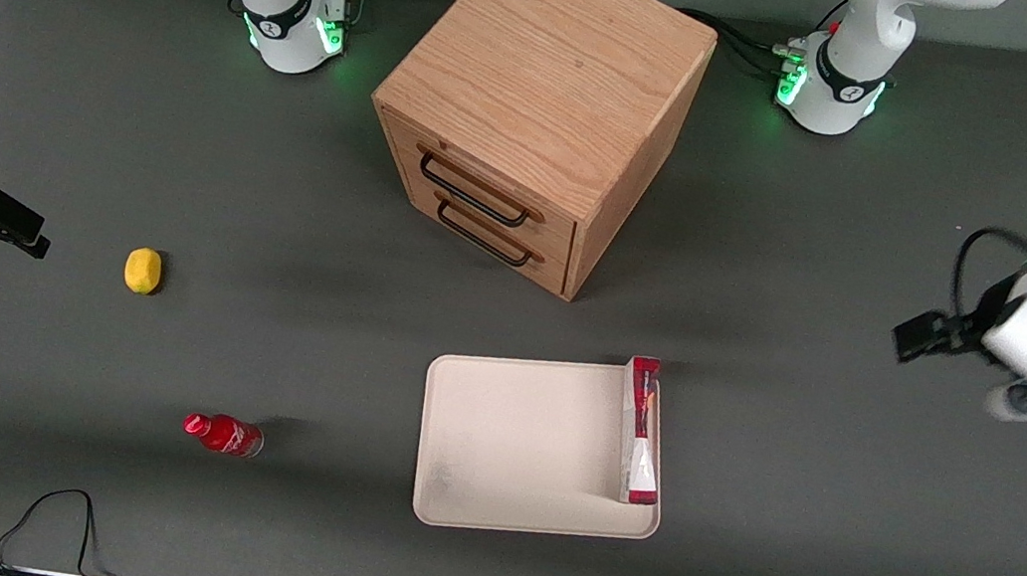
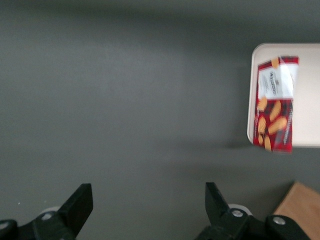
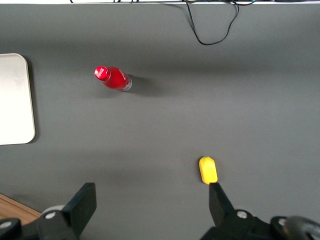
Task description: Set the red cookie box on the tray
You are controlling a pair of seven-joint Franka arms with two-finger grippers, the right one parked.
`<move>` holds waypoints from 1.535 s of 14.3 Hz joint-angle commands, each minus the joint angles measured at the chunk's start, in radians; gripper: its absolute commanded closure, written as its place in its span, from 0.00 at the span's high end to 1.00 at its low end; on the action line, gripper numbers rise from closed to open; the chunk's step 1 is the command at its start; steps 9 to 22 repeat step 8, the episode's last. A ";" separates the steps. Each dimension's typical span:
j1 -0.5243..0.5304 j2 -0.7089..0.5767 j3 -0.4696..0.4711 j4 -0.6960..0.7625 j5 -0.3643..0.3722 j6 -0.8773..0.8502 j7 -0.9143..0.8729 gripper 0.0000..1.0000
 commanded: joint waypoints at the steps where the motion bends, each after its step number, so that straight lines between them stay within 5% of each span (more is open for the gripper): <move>1: 0.074 -0.170 -0.007 -0.189 -0.048 0.022 0.110 1.00; 6: 0.135 -0.274 -0.007 -0.281 -0.048 0.006 0.179 1.00; 22: 0.140 -0.277 -0.007 -0.279 -0.046 -0.018 0.179 1.00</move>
